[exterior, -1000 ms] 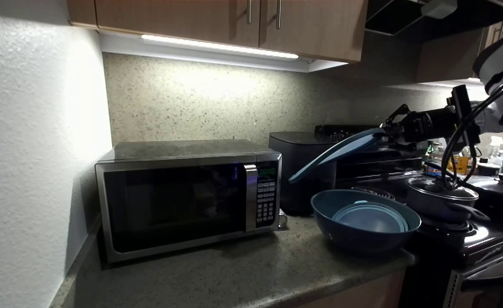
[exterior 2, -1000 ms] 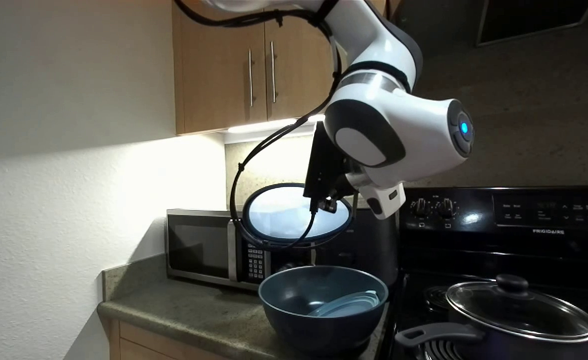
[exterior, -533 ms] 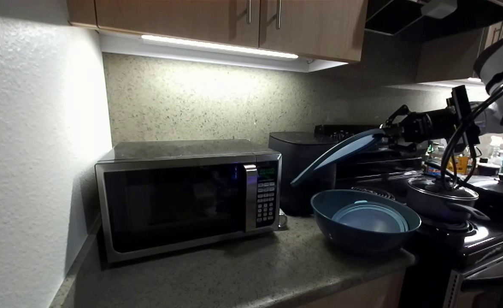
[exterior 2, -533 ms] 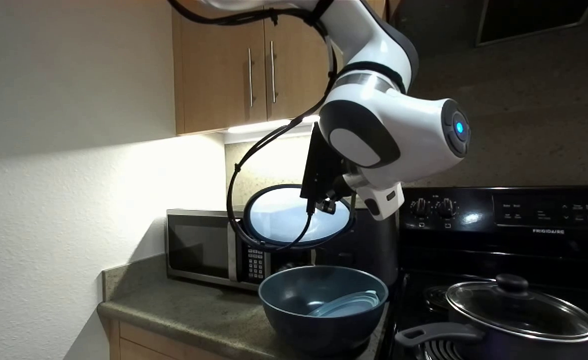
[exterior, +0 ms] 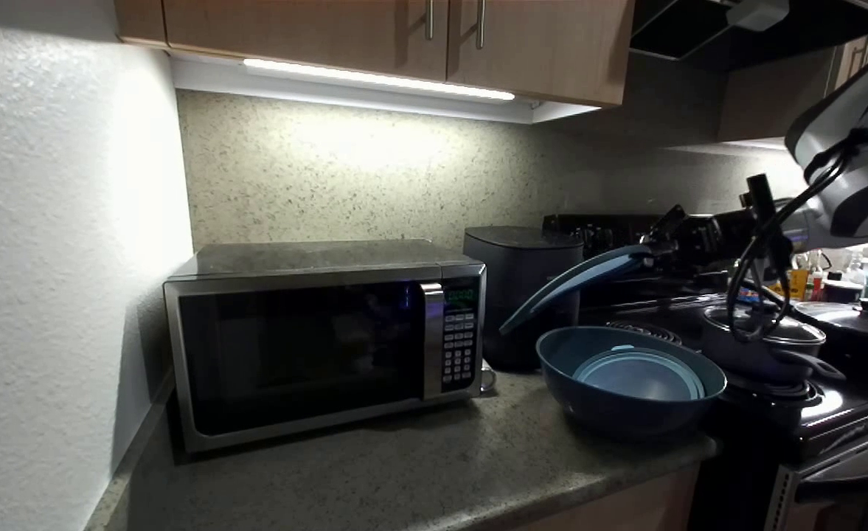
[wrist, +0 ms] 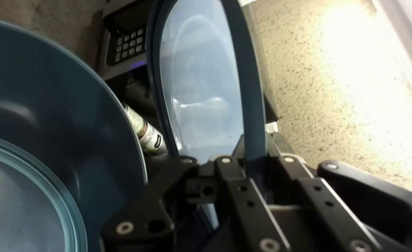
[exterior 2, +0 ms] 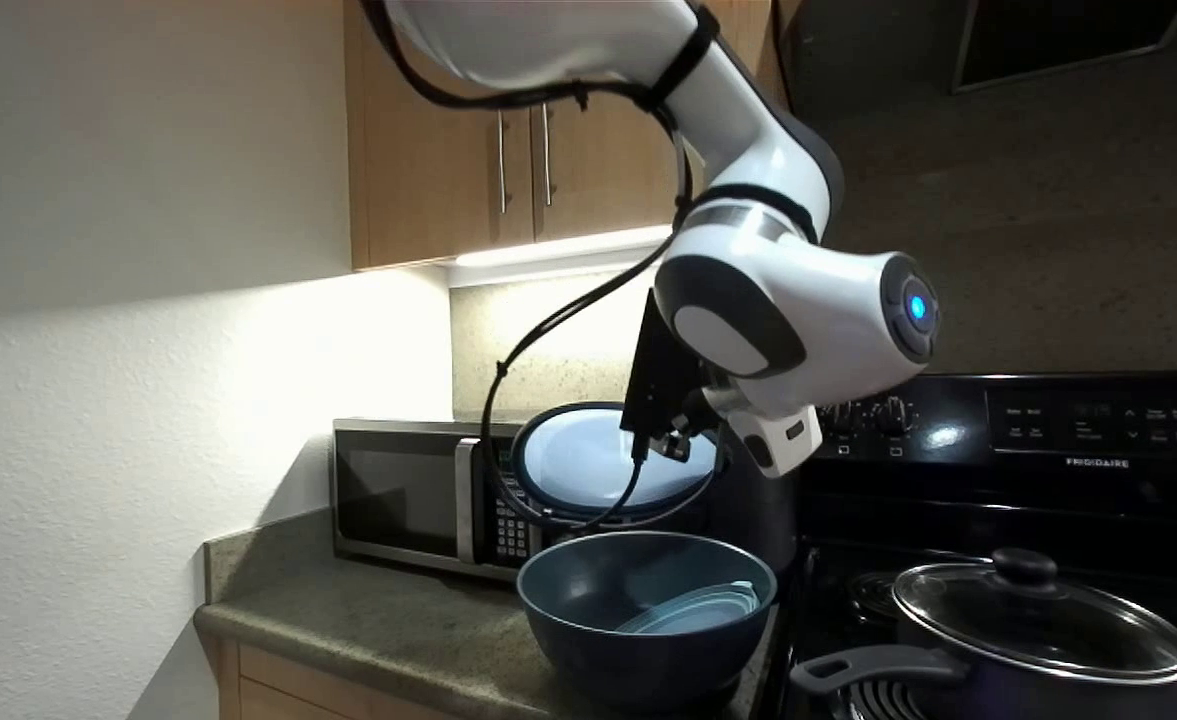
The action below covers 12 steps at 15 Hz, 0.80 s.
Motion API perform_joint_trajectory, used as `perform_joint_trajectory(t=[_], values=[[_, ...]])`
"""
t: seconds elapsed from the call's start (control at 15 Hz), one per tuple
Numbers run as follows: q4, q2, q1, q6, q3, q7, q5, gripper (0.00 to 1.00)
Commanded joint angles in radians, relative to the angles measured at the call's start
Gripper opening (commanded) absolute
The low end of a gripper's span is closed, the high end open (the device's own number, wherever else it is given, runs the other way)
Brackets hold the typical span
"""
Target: Pick up the lid from the microwave and put it on the bowl
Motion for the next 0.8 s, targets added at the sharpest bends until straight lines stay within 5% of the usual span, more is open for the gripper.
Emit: perform_joint_trajectory(t=[0.0, 0.4, 0.47, 0.73], values=[[0.183, 0.239, 0.002, 0.012, 0.018, -0.008, 0.082, 0.03], [0.300, 0.319, -0.012, 0.017, 0.019, 0.043, 0.087, 0.03], [0.251, 0.272, -0.037, -0.041, 0.006, 0.015, 0.061, 0.11], [0.222, 0.229, -0.015, -0.026, 0.008, 0.072, 0.003, 0.03]])
